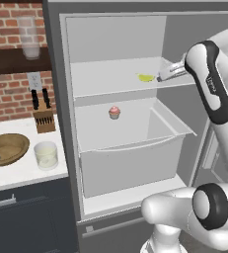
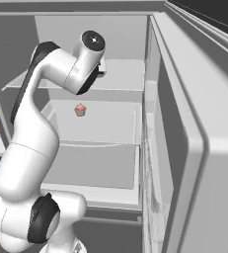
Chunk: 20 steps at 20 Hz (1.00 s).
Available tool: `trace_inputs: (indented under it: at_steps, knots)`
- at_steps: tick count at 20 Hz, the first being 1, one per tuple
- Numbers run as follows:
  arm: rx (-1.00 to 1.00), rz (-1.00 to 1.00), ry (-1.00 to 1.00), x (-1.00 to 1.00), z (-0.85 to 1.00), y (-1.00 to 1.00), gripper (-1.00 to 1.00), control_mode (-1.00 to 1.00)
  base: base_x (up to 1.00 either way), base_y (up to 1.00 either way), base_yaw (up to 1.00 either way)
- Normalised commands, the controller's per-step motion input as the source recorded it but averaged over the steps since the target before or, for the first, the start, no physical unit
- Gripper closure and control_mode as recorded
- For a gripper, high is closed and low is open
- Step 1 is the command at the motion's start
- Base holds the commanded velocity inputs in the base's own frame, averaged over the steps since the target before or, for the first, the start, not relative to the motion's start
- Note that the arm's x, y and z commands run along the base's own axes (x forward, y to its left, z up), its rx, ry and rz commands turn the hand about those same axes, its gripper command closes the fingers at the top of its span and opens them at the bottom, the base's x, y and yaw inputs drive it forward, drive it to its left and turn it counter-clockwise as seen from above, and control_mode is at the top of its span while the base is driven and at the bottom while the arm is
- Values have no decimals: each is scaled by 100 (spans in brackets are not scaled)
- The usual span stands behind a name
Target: Grab a lemon wedge from the fridge and one ice cube from the ice bowl, and put them in the glass of lemonade.
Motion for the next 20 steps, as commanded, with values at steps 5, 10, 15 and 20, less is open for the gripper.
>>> trace_inputs:
  at_steps: [5, 10, 15, 20]
  knots:
    - [0, -5, -1, 45, 0, 10, -100, -100, 0, 0, 0]
    - [0, -4, 0, 79, 0, 6, -100, -100, 0, 0, 0]
    - [0, -3, 1, 86, 0, 0, -100, -100, 0, 0, 0]
    - [0, 0, 6, 70, 0, -5, -100, -100, 0, 0, 0]
